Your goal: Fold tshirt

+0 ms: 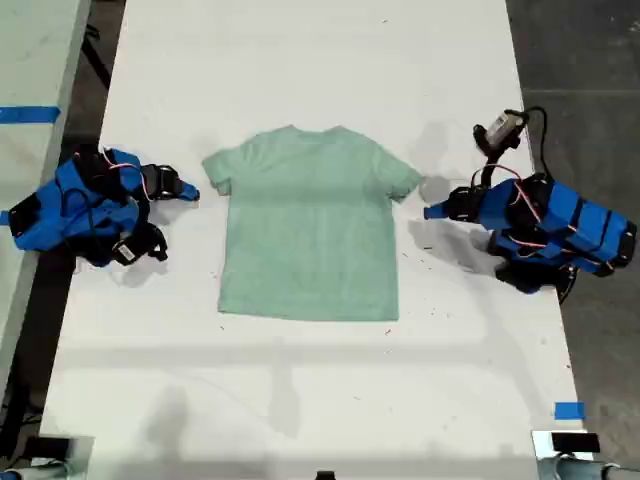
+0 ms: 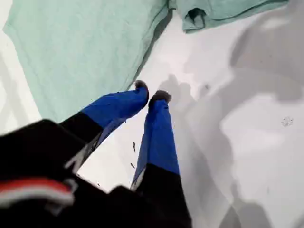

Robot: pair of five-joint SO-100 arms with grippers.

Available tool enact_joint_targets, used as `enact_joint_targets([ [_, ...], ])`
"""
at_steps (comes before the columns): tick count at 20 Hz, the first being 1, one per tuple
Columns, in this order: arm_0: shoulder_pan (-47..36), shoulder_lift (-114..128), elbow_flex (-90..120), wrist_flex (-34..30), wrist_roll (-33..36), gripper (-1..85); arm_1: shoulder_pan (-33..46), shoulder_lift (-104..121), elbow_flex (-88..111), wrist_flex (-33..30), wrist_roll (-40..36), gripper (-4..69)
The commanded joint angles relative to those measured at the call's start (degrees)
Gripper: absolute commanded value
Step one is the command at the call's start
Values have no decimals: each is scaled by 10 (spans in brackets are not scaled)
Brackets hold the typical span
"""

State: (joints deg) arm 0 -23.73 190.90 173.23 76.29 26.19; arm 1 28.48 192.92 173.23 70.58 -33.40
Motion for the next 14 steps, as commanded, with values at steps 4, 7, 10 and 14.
enact_joint_targets([
  [4,222,-1,-4,11,-14,8,-87,4,-11,0,267,-12],
  [7,229,-1,-4,9,-194,16,-86,4,-11,-1,281,-14],
  [10,212,-1,-5,-4,-208,1,-104,5,-22,-4,245,-14],
  [14,223,0,-12,-42,-181,1,-101,5,-31,-4,237,-15],
])
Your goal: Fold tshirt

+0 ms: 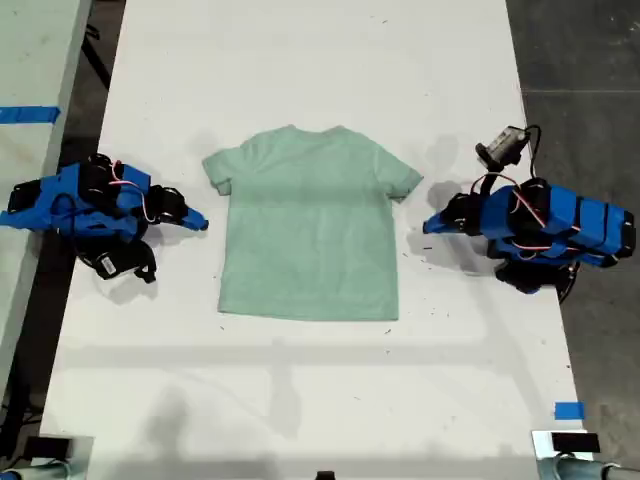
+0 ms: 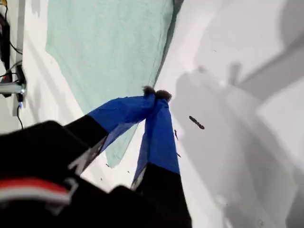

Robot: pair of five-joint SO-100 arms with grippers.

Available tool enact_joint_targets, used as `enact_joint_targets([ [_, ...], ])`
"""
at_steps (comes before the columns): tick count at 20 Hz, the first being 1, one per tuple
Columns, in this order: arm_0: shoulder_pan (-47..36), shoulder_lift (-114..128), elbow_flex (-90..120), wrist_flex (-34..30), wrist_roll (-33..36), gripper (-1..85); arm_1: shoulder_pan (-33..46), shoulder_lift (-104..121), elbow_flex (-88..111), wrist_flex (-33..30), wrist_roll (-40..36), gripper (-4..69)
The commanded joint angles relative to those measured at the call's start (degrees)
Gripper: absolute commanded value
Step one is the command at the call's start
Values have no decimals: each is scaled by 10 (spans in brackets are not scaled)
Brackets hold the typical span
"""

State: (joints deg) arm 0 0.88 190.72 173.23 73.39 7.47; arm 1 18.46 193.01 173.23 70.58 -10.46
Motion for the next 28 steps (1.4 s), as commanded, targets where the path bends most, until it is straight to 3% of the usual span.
enact_joint_targets([
  [1,-32,2,-13,-35,11,1,0,4,-37,11,29,-15],
  [7,-68,-31,-43,-50,-21,1,1,-14,-85,26,45,-12],
  [12,-76,-219,-181,-69,-10,1,41,-245,-265,15,-26,-12],
  [20,-192,-515,-555,126,95,1,130,-507,-528,84,-160,-12],
  [28,-303,-720,-760,182,213,32,186,-693,-725,144,-238,-12],
])
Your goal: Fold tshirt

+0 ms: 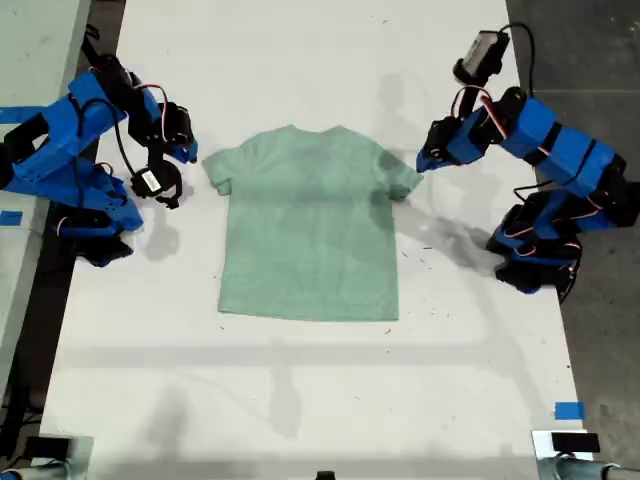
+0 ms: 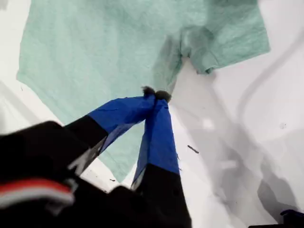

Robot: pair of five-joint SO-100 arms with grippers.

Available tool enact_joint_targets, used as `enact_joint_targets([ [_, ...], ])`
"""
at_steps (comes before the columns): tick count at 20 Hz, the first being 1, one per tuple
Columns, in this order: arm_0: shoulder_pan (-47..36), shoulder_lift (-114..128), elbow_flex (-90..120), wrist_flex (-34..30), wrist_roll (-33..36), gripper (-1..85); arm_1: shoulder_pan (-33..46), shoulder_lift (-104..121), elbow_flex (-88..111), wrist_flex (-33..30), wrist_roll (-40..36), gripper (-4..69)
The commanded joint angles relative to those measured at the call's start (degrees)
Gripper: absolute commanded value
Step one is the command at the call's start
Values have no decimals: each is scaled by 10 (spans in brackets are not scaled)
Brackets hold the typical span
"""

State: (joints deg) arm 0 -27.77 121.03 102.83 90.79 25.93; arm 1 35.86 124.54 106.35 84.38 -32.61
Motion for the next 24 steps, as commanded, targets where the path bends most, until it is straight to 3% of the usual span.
enact_joint_targets([
  [1,-24,-36,-67,11,40,38,16,-12,-62,2,-23,-12],
  [4,-33,-91,-95,25,97,69,30,-12,-64,-3,-51,-12],
  [5,-35,-111,-105,33,100,3,32,-13,-64,-3,-56,-12],
  [9,-47,-141,-105,20,104,18,42,-52,-59,-13,-80,-10],
  [17,-67,-175,-101,1,110,130,94,-149,-36,-94,-190,186],
  [24,-58,-185,-103,-5,109,135,149,-245,15,-201,-294,247],
])
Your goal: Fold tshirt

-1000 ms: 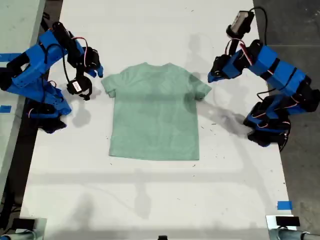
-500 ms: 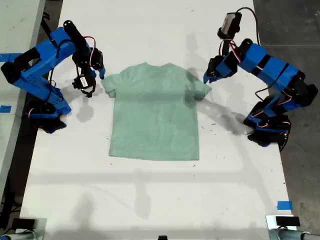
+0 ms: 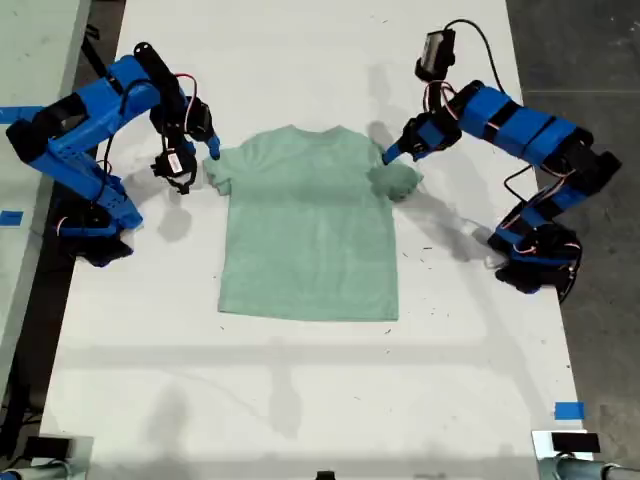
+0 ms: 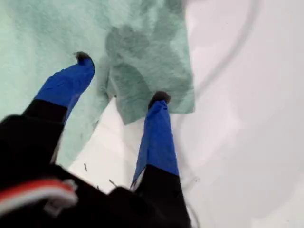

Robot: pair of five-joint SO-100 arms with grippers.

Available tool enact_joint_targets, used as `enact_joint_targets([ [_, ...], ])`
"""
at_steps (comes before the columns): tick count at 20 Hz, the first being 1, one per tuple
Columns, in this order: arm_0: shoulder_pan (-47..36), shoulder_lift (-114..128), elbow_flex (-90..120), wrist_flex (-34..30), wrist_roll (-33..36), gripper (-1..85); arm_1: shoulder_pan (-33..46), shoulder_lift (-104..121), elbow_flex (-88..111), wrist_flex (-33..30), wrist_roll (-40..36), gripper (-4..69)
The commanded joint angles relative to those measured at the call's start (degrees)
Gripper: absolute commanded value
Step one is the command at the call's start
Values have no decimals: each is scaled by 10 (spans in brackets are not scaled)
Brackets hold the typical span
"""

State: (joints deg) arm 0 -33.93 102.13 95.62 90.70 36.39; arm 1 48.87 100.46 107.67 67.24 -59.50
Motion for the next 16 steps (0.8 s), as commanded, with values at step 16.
enact_joint_targets([
  [16,16,-6,-28,-5,0,132,63,-174,33,-124,-79,-10],
])
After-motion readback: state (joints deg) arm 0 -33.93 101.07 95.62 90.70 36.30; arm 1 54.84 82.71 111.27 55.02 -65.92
